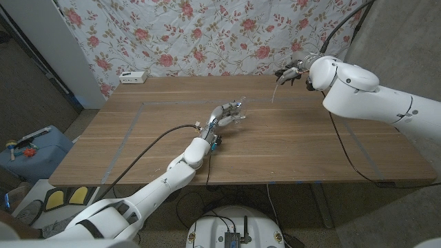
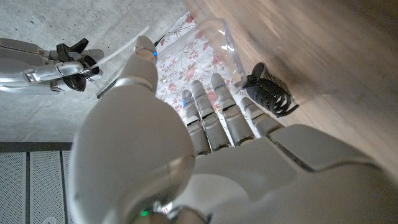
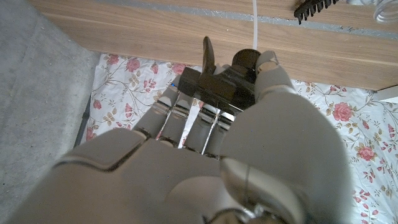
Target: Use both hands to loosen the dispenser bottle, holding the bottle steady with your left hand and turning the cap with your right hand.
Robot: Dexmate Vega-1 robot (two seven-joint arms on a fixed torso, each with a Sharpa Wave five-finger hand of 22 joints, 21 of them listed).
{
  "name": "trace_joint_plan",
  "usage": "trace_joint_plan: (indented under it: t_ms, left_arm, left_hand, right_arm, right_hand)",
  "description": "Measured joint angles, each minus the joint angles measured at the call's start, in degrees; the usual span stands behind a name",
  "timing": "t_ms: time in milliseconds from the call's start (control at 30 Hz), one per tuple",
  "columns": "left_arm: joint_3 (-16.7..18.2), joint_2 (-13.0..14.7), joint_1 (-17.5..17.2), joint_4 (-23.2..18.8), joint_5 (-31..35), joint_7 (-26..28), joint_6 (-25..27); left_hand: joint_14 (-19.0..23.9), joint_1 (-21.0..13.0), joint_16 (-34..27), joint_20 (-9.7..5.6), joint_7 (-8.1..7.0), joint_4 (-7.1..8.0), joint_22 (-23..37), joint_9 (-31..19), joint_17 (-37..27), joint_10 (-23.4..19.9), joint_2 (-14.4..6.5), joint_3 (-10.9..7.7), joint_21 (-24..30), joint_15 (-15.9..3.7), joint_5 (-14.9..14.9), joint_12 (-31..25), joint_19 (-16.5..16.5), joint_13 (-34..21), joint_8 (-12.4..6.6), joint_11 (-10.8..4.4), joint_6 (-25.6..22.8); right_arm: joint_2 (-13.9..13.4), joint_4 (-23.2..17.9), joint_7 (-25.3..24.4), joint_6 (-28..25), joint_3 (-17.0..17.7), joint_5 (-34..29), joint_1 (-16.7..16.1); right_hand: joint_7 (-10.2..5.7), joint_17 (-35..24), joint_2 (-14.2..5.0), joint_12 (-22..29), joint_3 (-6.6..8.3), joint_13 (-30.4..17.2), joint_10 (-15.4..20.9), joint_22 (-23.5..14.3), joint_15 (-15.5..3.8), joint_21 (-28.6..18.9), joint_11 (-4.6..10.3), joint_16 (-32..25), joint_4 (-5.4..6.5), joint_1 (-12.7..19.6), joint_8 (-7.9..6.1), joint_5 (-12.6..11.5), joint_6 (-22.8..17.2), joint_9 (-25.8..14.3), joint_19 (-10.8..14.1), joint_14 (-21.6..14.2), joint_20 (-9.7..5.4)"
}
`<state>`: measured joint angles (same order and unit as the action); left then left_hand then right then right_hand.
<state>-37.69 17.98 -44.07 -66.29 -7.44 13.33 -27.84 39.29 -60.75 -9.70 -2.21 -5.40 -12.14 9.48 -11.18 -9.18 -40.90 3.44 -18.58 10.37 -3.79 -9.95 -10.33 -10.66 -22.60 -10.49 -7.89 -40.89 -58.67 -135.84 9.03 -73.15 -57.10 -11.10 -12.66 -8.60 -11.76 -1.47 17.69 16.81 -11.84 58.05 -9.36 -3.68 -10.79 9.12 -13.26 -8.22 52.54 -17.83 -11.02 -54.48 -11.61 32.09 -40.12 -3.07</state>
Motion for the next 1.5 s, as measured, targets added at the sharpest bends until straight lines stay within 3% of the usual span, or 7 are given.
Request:
trace_joint_plan:
  t_ms: [67,200,267,467,867,1500]
  left_arm:
    - [0.3,1.0,-1.1,-2.3,0.2,0.3,1.0]
    - [0.8,2.3,-2.4,-4.8,0.5,0.8,2.6]
    - [0.9,2.9,-2.8,-5.7,0.8,1.2,4.1]
    - [1.2,4.5,-4.4,-8.6,1.9,2.3,6.7]
    - [1.5,6.8,-6.0,-11.0,3.4,3.2,9.0]
    - [2.0,8.7,-7.7,-13.8,4.2,4.2,11.0]
  left_hand:
    - [-0.4,0.0,0.0,0.16,-0.61,1.27,0.0,0.0,0.0,1.1,0.0,-1.27,0.0,0.04,0.0,0.3,0.2,0.5,0.23,-0.1,0.6]
    - [-1.6,0.0,0.0,-0.08,-1.15,1.6,0.0,0.3,0.0,2.9,0.0,-1.6,0.0,0.34,0.0,0.4,0.4,1.6,0.55,-0.3,1.7]
    - [-2.3,0.1,0.0,0.07,-1.09,2.76,0.0,0.3,0.0,3.6,0.1,-2.77,0.0,0.2,0.0,0.4,0.7,2.0,0.63,-0.45,2.4]
    - [-4.0,3.8,0.0,0.16,-1.16,2.96,0.0,0.5,0.0,5.8,-2.0,-2.59,0.0,0.41,0.1,0.7,1.4,3.4,0.85,-0.29,4.9]
    - [-7.4,3.6,0.0,0.15,-1.46,3.43,0.0,0.5,0.0,7.2,-2.1,-2.13,-0.2,0.85,0.1,0.7,3.4,5.4,0.86,-0.09,5.9]
    - [-7.8,4.3,0.0,0.16,-1.57,3.46,0.0,0.7,0.0,7.7,-2.8,-1.66,-0.2,0.82,0.2,0.2,3.4,6.7,0.51,-0.19,6.8]
  right_arm:
    - [0.4,0.2,-0.7,-0.5,-0.8,-0.6,0.1]
    - [1.2,0.6,-2.4,-1.7,-2.0,-1.9,0.3]
    - [1.9,1.0,-3.1,-2.1,-3.2,-2.3,0.3]
    - [3.9,2.3,-5.9,-3.8,-5.8,-3.4,0.5]
    - [6.5,4.4,-11.0,-5.6,-8.4,-3.6,-0.1]
    - [8.2,6.2,-17.2,-5.8,-8.3,-1.3,-2.5]
  right_hand:
    - [0.0,-0.1,-0.01,0.0,-0.06,0.0,0.0,0.0,0.0,0.0,0.0,0.0,-0.06,0.0,0.0,0.0,0.0,0.0,0.2,0.0,-0.2]
    - [0.0,-0.1,-0.08,0.0,-0.07,0.0,0.0,0.0,-0.2,0.0,0.0,0.0,-0.07,-0.1,0.0,0.0,0.0,0.0,0.2,-0.2,-0.2]
    - [0.0,-0.1,-0.08,0.0,-0.07,0.0,0.0,0.0,-0.31,0.0,0.0,0.0,-0.07,-0.1,0.0,0.0,0.0,0.0,0.2,-0.3,-0.2]
    - [0.0,-0.1,-0.08,0.0,-0.07,0.0,0.0,0.0,-0.31,0.0,-0.01,0.0,-0.07,-0.1,0.01,0.2,0.0,0.0,0.4,-0.3,0.0]
    - [0.0,0.1,-0.21,-0.2,-0.15,0.0,0.3,0.0,-0.18,0.0,0.31,0.0,-0.15,-0.2,0.05,0.2,0.0,0.0,0.4,-0.4,0.0]
    - [0.0,0.1,-0.38,-0.2,-0.31,0.0,0.5,0.0,-0.41,0.0,0.09,0.3,-0.31,-0.2,0.0,-0.1,0.0,0.0,0.4,-0.6,0.0]
